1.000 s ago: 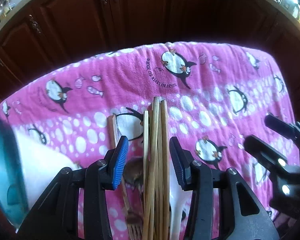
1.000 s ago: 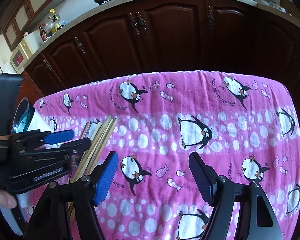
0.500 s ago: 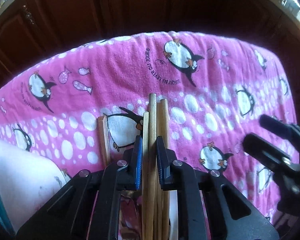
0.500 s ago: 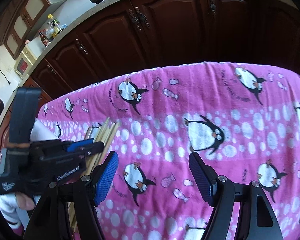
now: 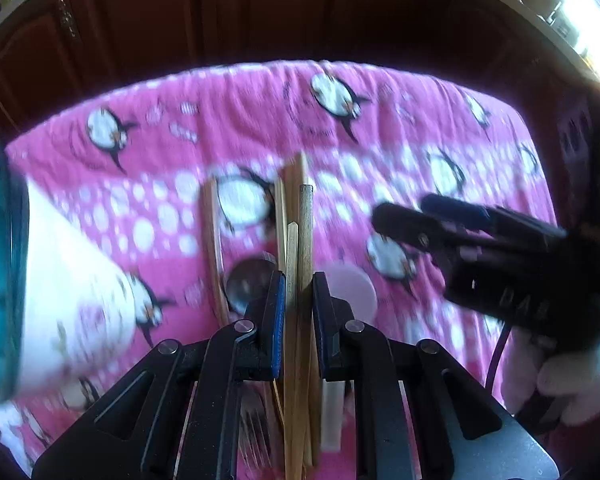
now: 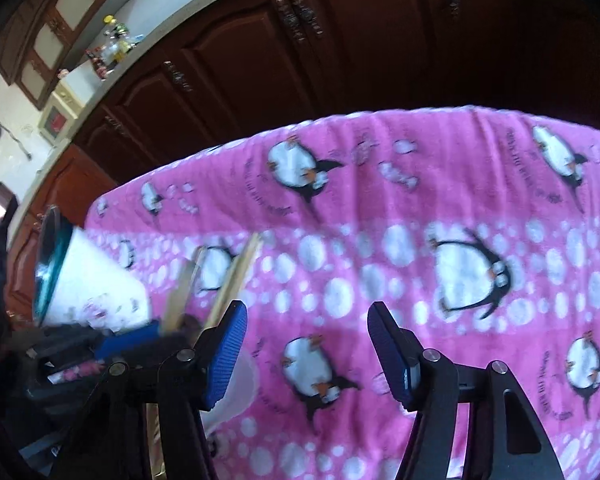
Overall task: Organize utensils
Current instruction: 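Lower the open left gripper around the chopstick bundle, then close the left gripper on a pair of wooden chopsticks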
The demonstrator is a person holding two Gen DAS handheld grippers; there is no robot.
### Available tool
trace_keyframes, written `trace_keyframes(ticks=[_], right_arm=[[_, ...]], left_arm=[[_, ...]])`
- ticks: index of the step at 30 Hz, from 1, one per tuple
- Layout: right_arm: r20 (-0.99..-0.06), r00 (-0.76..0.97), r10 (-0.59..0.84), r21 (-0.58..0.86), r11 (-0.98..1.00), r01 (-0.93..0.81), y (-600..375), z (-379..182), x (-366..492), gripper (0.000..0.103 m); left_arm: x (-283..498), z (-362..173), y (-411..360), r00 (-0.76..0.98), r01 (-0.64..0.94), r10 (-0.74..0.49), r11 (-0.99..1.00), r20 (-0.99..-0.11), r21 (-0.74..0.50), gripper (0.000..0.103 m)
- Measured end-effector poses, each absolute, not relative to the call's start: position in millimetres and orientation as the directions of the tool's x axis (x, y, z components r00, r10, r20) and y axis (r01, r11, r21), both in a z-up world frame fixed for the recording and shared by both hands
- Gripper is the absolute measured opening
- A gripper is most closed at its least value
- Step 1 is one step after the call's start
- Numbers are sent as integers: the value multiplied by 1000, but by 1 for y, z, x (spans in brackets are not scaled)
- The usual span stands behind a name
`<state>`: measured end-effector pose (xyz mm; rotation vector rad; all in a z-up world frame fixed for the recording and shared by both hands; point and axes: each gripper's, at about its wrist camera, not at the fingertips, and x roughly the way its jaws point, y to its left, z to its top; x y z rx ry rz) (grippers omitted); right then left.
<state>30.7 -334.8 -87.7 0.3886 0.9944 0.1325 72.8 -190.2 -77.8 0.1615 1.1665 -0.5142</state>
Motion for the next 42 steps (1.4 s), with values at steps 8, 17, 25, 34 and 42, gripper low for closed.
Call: trace_keyframes(ticks=[8,17,25,34,42], right_arm=[[-684,503,528,617,787,13,-311,-95,35,52],[-595,453,664,742,671,-10,-288,-109,40,15],[-572,491,657,743,669,-30,-293,-104,24,11],[-596,526,607,719,695,12,-325,-107,-5,11],[-659,518,546,658,752,44,-351,-105,-38,13]], left_arm=[[49,-74,-175,283,464,-338,867,-898,-180,12],[43,-74,-167,267,467,-358,860,-895,-205,12],[40,-76,-155,217,461,-423,839,-880,-289,17],[26,-74,-140,178,484,-452,813,-874,-322,30],[34,-81,-144,238,480,-361,851,-902,-213,31]])
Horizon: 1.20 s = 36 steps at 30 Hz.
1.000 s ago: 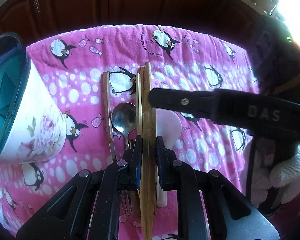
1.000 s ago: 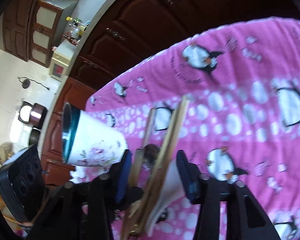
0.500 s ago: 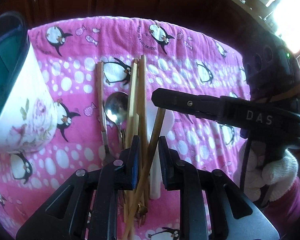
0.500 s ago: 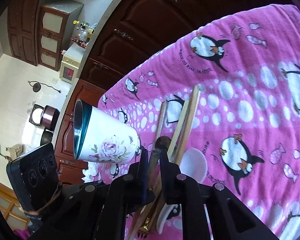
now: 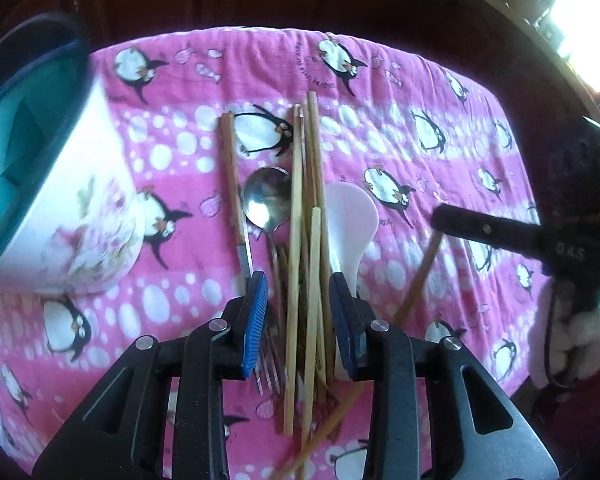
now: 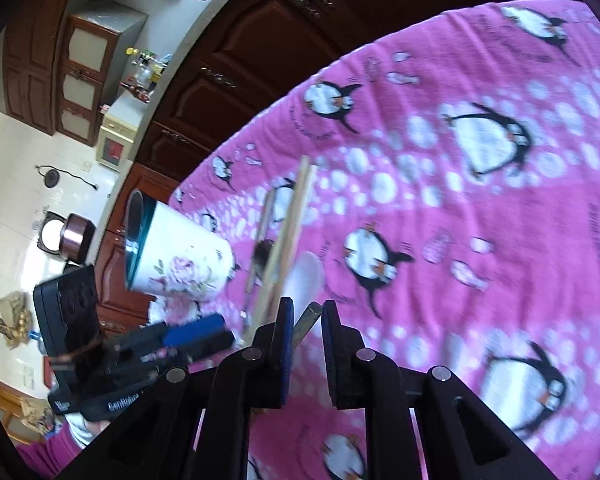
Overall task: Organize utensils
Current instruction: 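Close the left gripper on a pair of wooden chopsticks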
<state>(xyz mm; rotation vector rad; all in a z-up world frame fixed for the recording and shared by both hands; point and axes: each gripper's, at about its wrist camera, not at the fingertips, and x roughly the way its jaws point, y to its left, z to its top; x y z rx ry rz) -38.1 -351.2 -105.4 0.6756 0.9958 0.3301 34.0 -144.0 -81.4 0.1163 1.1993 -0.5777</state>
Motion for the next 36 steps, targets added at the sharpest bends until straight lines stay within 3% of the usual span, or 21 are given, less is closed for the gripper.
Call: trace_keyframes(ticks=[6,14,18,26,36], right_arm=[[-746,502,438,553,828,98,-370,-112,-47,14],[-783,505,363,485,865,130,-371,-119,-44,15],[-786,503,359,486,862,144,-369,-120,-49,33],[-776,501,384,516,842,154,-366,-113,-66,33],[-781,499,376,510,845,162,-363,-111,-70,34]], left_arm=[[35,-97,-176,257,534,-282,839,-924,-107,26],[38,-95,-180,235,552,-317,822,-919,-142,25],[36,-97,-188,225,585,-312,801,-923,-128,25],[29,-92,-200,208,606,-347,780,-915,-158,25],[28,-102,-214,230,616,-261,785,-938,-67,25]])
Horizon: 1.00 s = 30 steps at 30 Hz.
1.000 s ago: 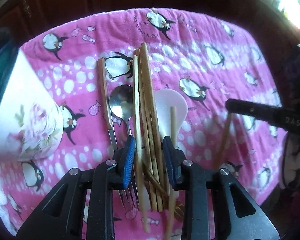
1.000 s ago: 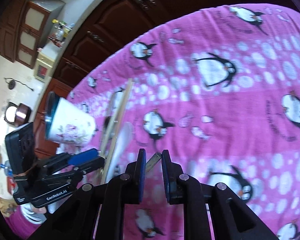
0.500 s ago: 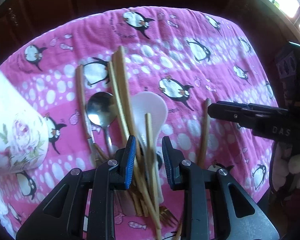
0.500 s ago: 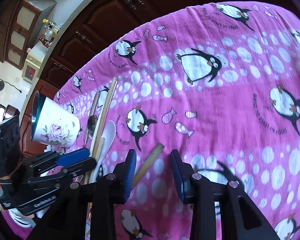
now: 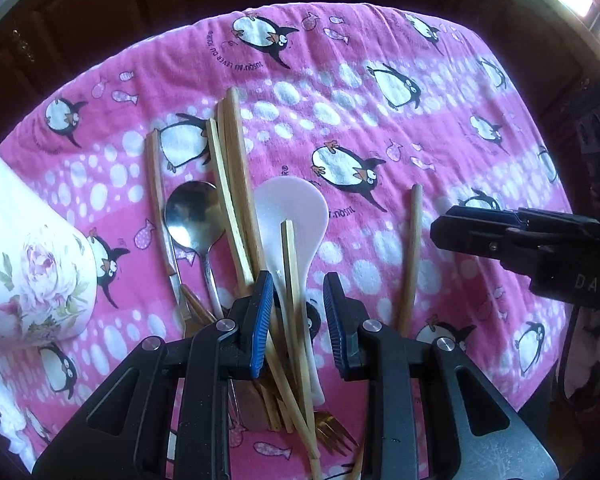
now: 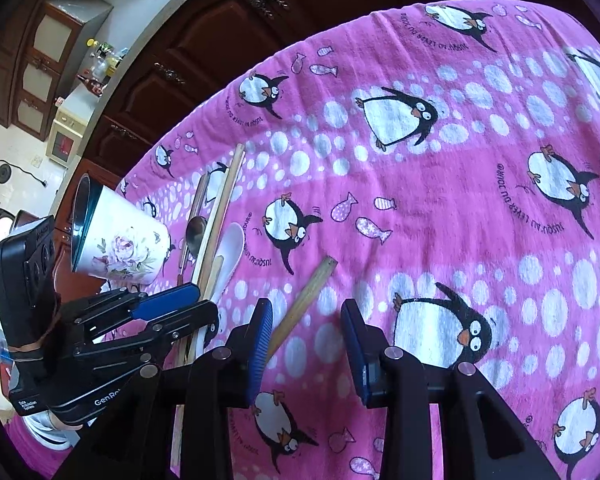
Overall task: Organize utensils
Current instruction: 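Close the left gripper on a pair of wooden chopsticks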
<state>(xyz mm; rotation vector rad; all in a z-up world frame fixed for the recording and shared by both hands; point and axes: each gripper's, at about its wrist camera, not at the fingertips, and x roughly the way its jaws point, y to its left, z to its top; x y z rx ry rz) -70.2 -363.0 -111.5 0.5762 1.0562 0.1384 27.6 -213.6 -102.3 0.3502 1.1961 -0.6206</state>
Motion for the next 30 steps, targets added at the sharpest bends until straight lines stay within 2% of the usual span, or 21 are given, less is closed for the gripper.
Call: trace_keyframes(ticks=[6,12,14,15,16,26,30], right_arm=[[-805,489,336,477,856,197,-360,-117,-62,34],[-818,489,302,434,883,180,-349,-120,-52,33],[-818,499,286,413,896,164,-344,-120,-47,24],[-819,502,278,403,901,159,-342,-121,-45,19],[-817,509,271,394,907,150,-339,-123,-43,19],[-793,543,277,401,908,122,-339,-106,-55,16],[-801,533,273,399,907,136,-343,-107,-60,16]], left_arm=[[27,-108,-222,240,634,-240,773,-941,-35,9],[31,-102,-210,229,621,-291,778,-929,-91,6],[32,-98,-200,228,601,-318,790,-920,-124,6],[32,-96,-196,228,590,-326,796,-917,-136,2],[33,-93,-191,232,579,-335,802,-913,-147,0],[20,-77,-157,223,542,-397,810,-890,-225,0],[16,-79,-168,227,565,-384,801,-895,-200,1]])
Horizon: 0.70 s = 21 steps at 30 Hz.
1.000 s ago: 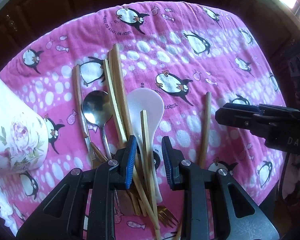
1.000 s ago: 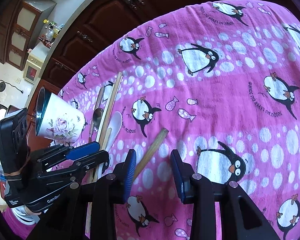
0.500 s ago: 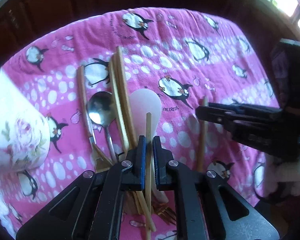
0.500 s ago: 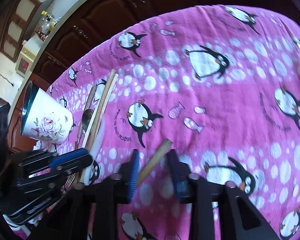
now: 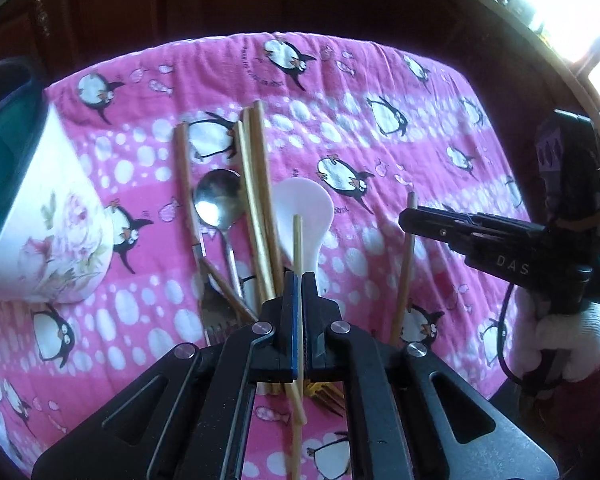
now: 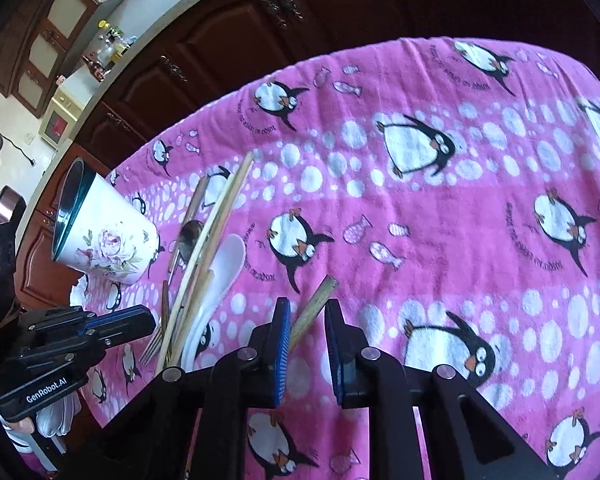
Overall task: Organize utensils
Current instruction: 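Close the left gripper on a pair of wooden chopsticks, then lift the chopsticks with the left gripper and carry them over the holder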
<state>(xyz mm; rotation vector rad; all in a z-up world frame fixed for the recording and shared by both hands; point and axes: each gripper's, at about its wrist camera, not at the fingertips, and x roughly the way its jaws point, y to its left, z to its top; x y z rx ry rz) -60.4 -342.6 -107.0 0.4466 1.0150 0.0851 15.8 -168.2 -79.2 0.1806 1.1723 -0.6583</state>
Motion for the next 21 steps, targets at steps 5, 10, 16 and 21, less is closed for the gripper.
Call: trace_keyframes(ticks=[5,10,16,21], right_arm=[[-797,530,289,418,898,137,-344,-109,-66,16],[-798,516,312,436,890,136,-344,-113,-67,16],[-798,495,345,468,872,147,-345,-123,-63,16],[-796,495,348,462,878,127,-340,-124,-60,16]], left_arm=[[18,-94,-189,216,608,-322,783,-922,-131,2],[24,-101,-196,221,615,-276,784,-935,-85,8],[25,-103,-201,196,638,-275,765,-941,-91,13],[26,-109,-209,180,642,-268,761,-946,-94,12]])
